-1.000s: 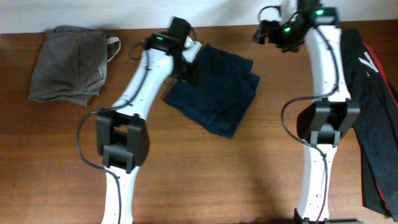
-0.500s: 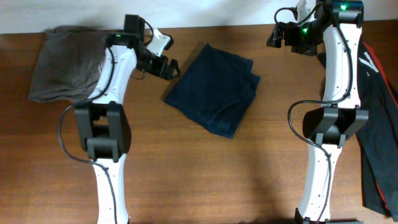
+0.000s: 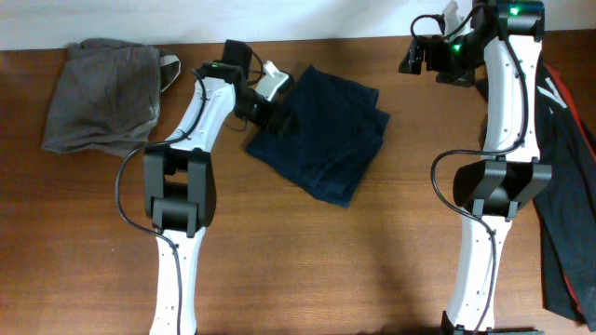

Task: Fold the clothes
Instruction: 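Grasp the left edge of the folded navy jeans with the left gripper, then lift the jeans with the left gripper and carry them onto the grey garment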

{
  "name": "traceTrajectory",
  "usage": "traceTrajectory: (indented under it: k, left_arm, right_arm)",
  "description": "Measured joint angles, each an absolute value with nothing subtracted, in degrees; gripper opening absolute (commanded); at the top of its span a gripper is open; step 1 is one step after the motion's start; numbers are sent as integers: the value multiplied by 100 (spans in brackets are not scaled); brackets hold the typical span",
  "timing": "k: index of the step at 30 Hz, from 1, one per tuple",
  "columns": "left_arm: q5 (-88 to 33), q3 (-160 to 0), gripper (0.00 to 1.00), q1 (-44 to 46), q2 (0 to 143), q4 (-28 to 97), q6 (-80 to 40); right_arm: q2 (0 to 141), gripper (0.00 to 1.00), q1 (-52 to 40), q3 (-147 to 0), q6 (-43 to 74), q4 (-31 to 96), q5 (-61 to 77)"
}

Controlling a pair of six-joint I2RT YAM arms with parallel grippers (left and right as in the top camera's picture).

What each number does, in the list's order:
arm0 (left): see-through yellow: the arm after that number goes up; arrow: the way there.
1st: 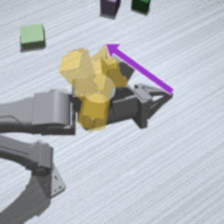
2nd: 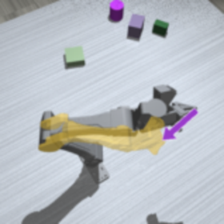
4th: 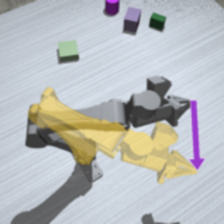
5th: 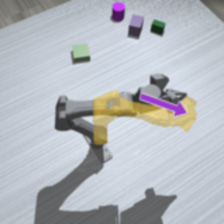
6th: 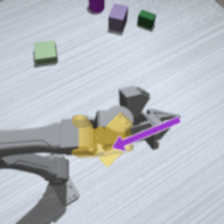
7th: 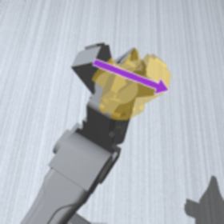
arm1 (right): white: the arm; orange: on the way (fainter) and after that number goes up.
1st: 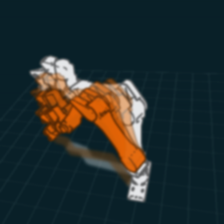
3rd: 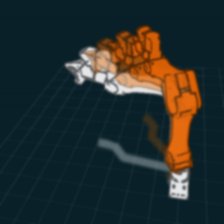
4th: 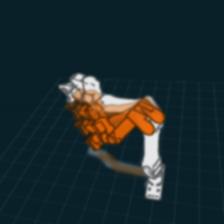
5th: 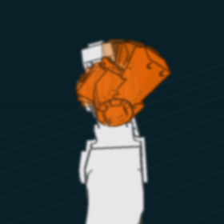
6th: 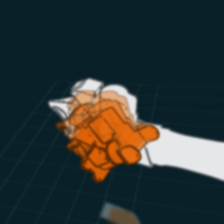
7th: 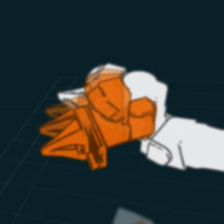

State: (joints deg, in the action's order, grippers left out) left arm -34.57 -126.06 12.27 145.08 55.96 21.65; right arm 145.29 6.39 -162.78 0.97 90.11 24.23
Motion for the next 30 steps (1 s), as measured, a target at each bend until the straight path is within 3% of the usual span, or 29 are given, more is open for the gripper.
traceTrajectory:
  k: [2, 6, 7, 12, 21, 30]
  left_arm:
    - [-3496, -12617, 93, 1275, 14597, 5638, 2191]
    - [-3603, -12621, 64, 1280, 14626, 5870, 2228]
    - [-3658, -12621, 48, 1278, 14658, 5892, 2255]
    - [-3903, -12621, 2, 1280, 14724, 6012, 2257]
    - [-3944, -12672, 1, 1275, 14757, 5983, 2255]
    - [-2821, -13734, 1, 972, 14768, 6149, 2257]
  right_arm:
    - [14529, 99, 639, -16278, 95, 9045, 2423]
    - [14529, 99, 639, -16276, 89, 9045, 2421]
    - [14529, 99, 639, -16278, 84, 9048, 2423]
    - [14529, 99, 639, -16278, 80, 9048, 2421]
    - [14529, 99, 639, -16276, 82, 9048, 2416]
    - [14529, 98, 639, -16278, 80, 9048, 2397]
